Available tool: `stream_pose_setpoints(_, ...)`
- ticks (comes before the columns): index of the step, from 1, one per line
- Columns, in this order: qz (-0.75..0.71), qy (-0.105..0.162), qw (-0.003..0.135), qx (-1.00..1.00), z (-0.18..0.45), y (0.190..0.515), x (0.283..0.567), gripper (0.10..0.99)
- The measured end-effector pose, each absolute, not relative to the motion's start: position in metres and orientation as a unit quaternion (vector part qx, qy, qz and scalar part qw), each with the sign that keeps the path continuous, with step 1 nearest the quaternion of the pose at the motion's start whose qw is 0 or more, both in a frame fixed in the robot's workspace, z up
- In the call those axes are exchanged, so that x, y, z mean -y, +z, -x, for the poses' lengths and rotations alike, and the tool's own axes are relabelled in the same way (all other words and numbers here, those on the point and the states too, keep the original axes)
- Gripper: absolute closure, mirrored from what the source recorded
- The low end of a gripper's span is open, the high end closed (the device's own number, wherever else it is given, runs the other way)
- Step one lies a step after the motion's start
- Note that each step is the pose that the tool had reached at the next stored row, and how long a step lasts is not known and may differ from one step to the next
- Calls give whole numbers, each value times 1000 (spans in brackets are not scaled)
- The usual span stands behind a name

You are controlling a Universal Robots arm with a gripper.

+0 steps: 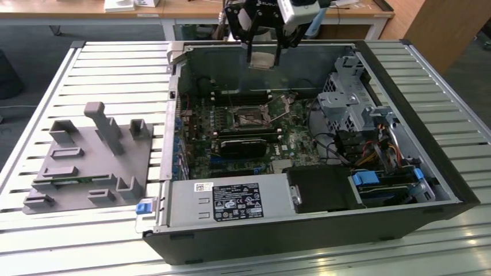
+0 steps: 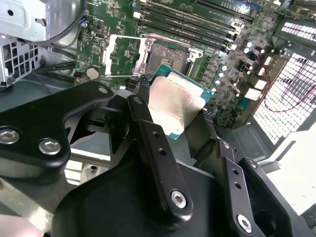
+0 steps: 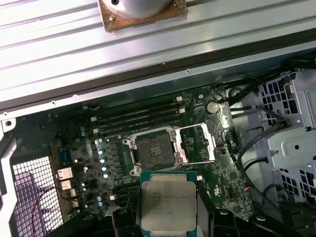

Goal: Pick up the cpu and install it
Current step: 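Place the cpu into insertion slot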

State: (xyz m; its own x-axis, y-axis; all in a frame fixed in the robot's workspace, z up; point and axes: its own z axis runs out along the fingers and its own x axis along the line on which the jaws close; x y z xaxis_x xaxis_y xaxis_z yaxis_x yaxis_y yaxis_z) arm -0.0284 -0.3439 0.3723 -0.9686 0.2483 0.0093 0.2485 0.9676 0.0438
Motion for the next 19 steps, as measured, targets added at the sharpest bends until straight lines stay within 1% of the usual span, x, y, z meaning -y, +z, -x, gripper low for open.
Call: stream_pose_setpoints(19,153,-22,1,988,28,372,344,545)
